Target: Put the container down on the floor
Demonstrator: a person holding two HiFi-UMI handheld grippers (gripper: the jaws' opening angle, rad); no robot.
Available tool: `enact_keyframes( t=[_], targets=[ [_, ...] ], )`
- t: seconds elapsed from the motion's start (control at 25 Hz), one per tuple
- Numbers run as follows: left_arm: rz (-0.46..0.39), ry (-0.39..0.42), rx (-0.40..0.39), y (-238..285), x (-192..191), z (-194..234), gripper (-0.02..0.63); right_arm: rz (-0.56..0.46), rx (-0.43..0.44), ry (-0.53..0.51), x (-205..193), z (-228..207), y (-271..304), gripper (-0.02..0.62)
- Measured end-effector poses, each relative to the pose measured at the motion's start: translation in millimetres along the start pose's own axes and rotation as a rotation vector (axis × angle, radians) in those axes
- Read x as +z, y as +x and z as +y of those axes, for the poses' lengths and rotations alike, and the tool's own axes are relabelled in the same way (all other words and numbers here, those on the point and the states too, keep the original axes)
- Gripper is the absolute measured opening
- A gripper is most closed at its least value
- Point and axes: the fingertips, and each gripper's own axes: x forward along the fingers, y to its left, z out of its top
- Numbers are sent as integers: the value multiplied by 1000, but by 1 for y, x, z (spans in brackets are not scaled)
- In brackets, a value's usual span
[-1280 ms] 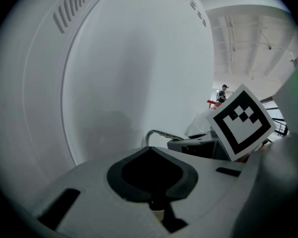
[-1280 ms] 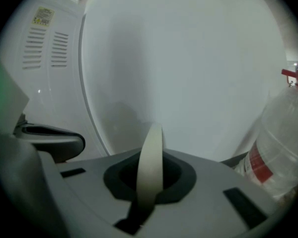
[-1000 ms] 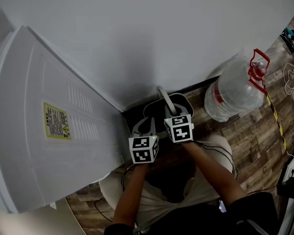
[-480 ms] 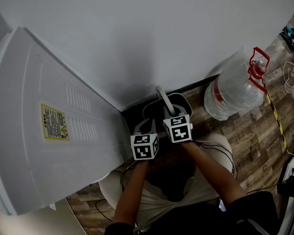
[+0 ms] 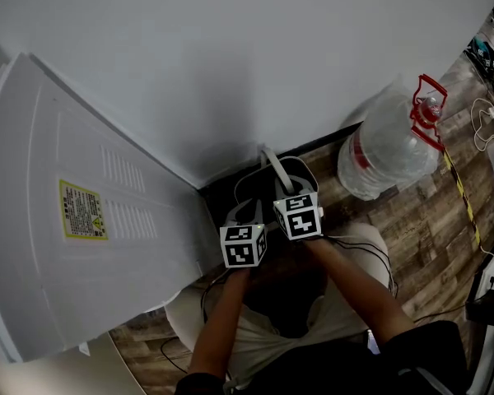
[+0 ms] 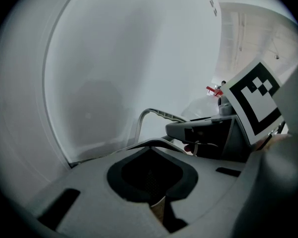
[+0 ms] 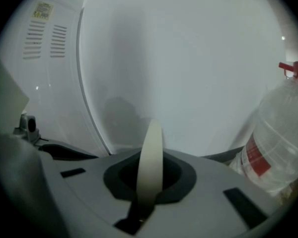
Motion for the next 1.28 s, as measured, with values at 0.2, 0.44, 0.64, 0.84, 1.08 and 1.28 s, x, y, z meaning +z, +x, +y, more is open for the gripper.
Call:
enact_keyframes(
  t=[0.2,0.44,0.64,0.84,1.08,1.28],
  targets=[
    [-18,12,-18,4,6,-9,14,2,-19,-4,-4,-11,-2,31],
    [-30,24,-45,9,8,-22,14,11,-42,0,-9,-24,-7,30],
    [-33,23,-53,10,6,-25,14,17,-65,6,-17,-32,-11,30],
    [-21,28,-65,14,1,-30,14,26,-79,21,-25,-39,-15,29],
    [-10,37,-79,18,-3,-36,14,28,-89,21,-31,-45,-18,29],
    [3,43,-78,23,-8,-38,14,33,-109,22,-37,-53,-23,30]
  ],
)
